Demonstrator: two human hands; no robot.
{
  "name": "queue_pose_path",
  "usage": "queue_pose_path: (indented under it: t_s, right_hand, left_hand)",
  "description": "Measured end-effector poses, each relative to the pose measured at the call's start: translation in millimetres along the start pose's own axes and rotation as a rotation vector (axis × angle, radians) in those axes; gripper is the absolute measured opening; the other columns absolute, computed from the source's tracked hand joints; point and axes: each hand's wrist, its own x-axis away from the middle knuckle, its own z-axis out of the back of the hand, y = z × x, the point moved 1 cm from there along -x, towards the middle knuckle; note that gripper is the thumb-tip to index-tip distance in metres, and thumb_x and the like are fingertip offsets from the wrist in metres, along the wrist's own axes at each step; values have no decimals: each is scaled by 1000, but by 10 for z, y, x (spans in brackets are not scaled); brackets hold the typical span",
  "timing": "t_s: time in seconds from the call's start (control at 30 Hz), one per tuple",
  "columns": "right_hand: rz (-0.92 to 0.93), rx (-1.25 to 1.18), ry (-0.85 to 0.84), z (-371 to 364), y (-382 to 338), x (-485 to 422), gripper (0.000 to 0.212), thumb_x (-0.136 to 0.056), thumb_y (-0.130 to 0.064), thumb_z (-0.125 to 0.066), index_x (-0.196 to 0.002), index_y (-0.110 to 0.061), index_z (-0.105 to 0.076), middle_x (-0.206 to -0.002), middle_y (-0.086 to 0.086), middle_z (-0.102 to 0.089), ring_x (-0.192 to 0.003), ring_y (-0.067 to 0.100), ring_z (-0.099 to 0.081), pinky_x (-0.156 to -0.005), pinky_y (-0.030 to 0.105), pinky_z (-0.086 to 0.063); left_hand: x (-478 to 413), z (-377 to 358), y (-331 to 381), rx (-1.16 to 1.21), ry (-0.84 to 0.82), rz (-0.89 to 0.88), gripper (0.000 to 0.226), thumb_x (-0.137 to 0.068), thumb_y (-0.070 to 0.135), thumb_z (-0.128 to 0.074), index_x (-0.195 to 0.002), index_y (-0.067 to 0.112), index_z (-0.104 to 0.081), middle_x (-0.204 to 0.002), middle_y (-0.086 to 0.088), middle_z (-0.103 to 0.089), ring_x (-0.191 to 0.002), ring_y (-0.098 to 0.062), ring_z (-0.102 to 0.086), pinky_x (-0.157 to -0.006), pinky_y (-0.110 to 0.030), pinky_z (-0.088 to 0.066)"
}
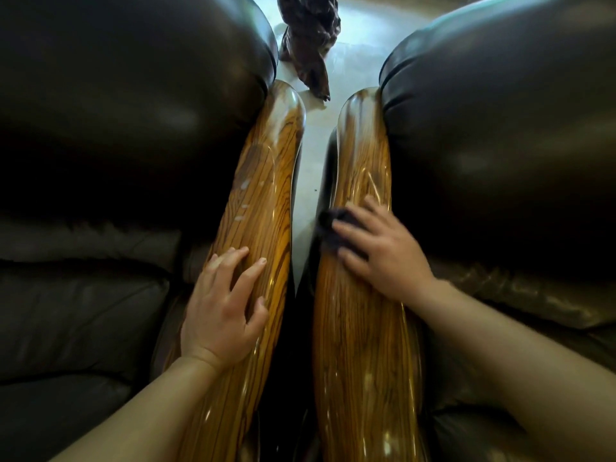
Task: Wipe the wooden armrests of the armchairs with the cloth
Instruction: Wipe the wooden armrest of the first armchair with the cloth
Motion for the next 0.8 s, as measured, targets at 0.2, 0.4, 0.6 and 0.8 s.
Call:
queue_pose_path:
  t_s: [0.2,0.4,0.6,0.8]
  right_hand:
    - [-487,37,23,159,604,-1125,72,-99,-61,-36,-156,-17,-29,-164,16,-21,-151,38,-8,-122,46,-11]
    - [-464,109,152,156,564,-1359,55,-99,-52,-44,-141,-18,-53,-142,10,-55,-130,36,-38,-102,46,-35]
    - [-226,-142,158,48,177,-584,47,-98,-42,-54,-140,-22,-56,-155,2,-44,-150,24,-24,-122,44,-19]
    - [-213,-173,192,-80,-253,-5,47,-97,-38,-56,-140,-19,-57,-155,2,-43,-150,23,-25,-120,49,-27]
  left_hand:
    - [-5,3,6,-4,23,-15,53,-87,37,-46,-137,21,-49,-145,-8,-43,-138,-28,-34,-109,-48,-32]
    - [-13,-13,-25,3,23,-17,53,-87,37,-47,-138,21,-50,-146,-8,-43,-139,-30,-37,-113,-50,-30]
    - [-10,-12,-22,1,9,-11,53,-86,38,-47,-138,23,-48,-146,-7,-42,-140,-29,-36,-113,-50,-31]
    - [-10,2,3,4,2,-2,54,-85,37,-49,-137,24,-49,-146,-7,-43,-140,-28,-34,-112,-53,-35]
